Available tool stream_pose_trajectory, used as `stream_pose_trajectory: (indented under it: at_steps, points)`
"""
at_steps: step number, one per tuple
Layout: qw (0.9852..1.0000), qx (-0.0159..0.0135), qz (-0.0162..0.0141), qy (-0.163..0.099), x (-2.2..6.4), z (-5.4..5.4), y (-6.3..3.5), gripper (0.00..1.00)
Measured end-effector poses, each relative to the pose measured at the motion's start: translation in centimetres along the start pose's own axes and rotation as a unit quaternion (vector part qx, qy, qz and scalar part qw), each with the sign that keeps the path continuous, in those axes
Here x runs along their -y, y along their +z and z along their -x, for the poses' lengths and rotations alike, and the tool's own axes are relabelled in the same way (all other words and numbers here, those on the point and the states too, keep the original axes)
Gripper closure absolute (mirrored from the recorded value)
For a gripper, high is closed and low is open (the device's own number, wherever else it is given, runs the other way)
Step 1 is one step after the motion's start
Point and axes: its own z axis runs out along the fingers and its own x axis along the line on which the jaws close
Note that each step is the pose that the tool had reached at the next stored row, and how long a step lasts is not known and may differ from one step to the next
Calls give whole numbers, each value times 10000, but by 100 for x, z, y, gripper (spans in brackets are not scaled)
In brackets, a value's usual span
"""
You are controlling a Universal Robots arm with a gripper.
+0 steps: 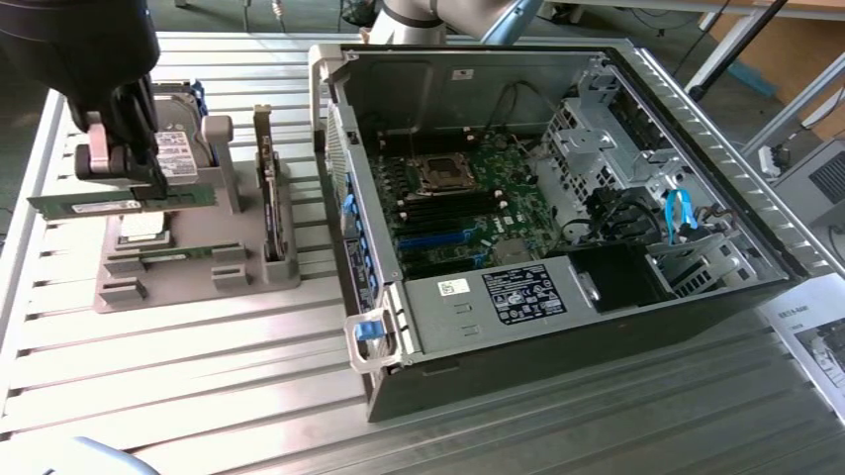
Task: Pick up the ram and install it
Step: 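Pick up the ram and move it above insertion slot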
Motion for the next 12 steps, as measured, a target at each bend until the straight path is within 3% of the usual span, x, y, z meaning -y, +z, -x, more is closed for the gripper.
stream_pose_trajectory:
  at_steps: [12]
  points:
    - [10000,0,0,0,-3,-4,-195,88]
